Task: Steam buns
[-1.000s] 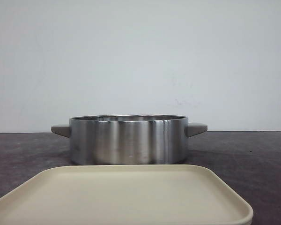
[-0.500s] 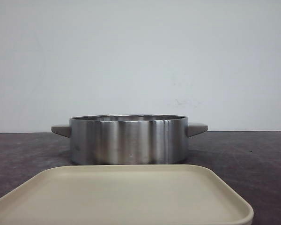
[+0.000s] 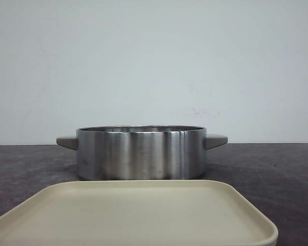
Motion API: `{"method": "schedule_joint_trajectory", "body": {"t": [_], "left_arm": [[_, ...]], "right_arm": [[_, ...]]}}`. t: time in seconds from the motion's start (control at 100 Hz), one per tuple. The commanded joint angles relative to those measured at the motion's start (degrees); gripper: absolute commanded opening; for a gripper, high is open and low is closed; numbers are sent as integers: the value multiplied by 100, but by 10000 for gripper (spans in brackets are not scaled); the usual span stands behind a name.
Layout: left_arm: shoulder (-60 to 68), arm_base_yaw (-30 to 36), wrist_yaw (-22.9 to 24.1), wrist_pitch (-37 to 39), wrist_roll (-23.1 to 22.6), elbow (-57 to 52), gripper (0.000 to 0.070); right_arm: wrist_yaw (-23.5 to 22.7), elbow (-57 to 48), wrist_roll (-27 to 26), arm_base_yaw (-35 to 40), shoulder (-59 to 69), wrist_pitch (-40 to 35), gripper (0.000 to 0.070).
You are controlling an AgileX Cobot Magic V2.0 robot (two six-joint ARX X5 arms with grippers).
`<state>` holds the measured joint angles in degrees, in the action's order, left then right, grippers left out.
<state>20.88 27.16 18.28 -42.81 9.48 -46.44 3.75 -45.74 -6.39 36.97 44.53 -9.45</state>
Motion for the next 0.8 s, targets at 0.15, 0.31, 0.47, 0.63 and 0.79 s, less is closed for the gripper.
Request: {"method": "schedule_joint_trajectory", "body": {"t": [0.15,0.31,0.47,0.63,0.79], "left_arm": [[2,17,35,76,15,-55,0],[2,17,35,74,15,-55,0],[2,17,35,76,15,-55,0],[2,20,35,76,15,-55,0],[2,20,35,76,15,-55,0]], "right_arm": [[20,-94,-68,33,-22,50,8],[299,105,-70,-107,-304,50,8],[387,1364,2,-590,-1296,907,8],[310,2887,297,-1464,-2518,1794,8],[-24,3775,518,-2297,-3338,1589,8]]}}
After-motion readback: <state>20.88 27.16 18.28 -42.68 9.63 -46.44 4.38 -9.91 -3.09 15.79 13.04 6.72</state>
